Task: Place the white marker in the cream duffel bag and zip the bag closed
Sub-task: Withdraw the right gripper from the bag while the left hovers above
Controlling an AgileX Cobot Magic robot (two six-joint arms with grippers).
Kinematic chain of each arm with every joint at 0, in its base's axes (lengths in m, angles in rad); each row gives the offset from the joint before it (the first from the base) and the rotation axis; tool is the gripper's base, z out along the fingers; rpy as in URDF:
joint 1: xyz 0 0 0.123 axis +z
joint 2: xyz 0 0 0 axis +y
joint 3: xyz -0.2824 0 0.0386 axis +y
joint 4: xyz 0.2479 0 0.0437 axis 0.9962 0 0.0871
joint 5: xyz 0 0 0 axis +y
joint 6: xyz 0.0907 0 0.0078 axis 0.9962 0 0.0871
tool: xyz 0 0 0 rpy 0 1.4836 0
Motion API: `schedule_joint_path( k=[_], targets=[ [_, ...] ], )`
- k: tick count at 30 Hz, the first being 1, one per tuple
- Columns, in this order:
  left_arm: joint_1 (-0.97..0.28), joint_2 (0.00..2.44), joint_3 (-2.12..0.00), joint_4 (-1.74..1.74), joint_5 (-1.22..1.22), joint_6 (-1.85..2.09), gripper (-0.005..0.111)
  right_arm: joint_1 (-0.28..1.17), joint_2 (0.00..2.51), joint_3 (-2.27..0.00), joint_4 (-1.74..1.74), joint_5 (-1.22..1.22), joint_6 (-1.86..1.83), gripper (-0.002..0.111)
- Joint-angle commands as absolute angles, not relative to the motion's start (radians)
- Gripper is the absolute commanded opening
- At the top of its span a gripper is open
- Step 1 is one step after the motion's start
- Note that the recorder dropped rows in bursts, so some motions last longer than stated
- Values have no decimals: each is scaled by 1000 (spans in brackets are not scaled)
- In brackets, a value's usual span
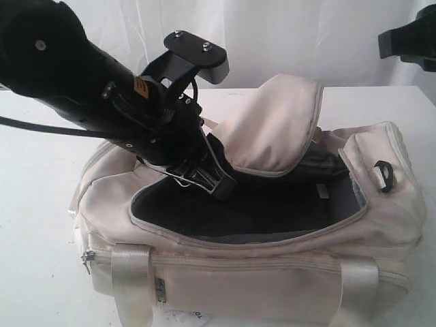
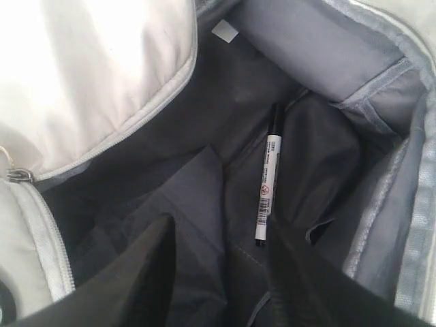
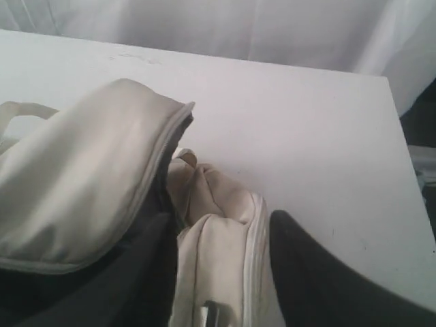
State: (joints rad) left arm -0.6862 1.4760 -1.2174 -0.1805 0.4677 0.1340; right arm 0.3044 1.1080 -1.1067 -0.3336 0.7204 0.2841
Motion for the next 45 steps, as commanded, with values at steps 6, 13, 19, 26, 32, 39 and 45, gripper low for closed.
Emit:
schedule_joint_path(
  k=[6,13,19,26,32,39,45],
  targets=[
    [-691,1466,-1223,-185,494,131,45,110,1254,-1104,-180,656,108,41],
    [-691,1466,-1223,-185,509,131,45,-163,1431,-1104,472,644,-401,41],
    [-691,1466,-1223,-185,518,106,45,-291,1566,-1107,1142,852,-957,42],
    [-691,1466,-1223,-185,522,78,45,-289,1639,-1129,1275,927,-1094,60],
    [-691,1466,-1223,-185,524,75,45,-289,1709,-1146,1399,988,-1180,60],
    [-691,1466,-1223,-185,524,75,45,-243,1791,-1221,1422,1037,-1207,60],
    [-691,1466,-1223,-185,523,75,45,-197,1852,-1257,1406,1040,-1207,60]
  ],
)
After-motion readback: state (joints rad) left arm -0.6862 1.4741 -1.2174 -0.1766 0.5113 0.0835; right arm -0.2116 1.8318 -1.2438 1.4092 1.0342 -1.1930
